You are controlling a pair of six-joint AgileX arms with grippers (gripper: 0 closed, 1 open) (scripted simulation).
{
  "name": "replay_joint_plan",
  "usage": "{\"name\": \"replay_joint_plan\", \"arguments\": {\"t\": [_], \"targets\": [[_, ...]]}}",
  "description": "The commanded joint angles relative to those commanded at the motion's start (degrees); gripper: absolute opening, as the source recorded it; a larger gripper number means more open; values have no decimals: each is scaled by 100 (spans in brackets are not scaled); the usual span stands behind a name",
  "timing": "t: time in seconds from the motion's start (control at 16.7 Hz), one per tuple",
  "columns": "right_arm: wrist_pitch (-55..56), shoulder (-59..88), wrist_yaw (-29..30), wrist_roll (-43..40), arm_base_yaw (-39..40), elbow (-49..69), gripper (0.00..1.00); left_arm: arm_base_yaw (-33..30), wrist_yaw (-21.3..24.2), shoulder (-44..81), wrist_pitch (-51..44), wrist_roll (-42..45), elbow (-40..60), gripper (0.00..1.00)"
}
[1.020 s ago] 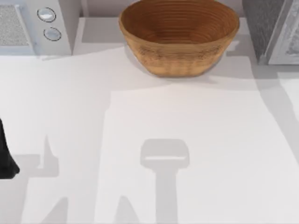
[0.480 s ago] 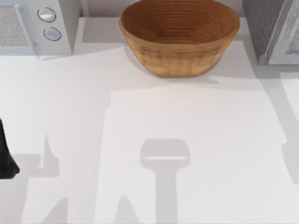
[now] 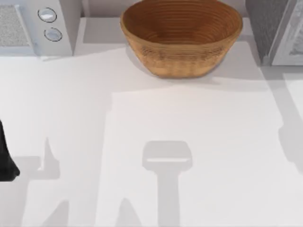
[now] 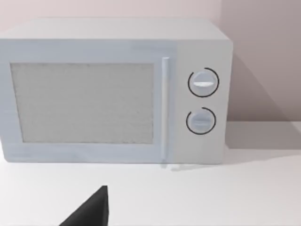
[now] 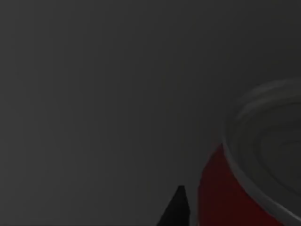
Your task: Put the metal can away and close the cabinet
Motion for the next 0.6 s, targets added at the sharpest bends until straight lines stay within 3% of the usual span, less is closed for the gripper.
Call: {"name": "replay_joint_plan", "arguments": {"t": [0.3,0.6], "targets": [[-14,42,-4,0,-5,56,0,0,0,0,0,0,0,100],[-14,42,-4,0,-5,56,38,0,0,0,0,0,0,100]]}}
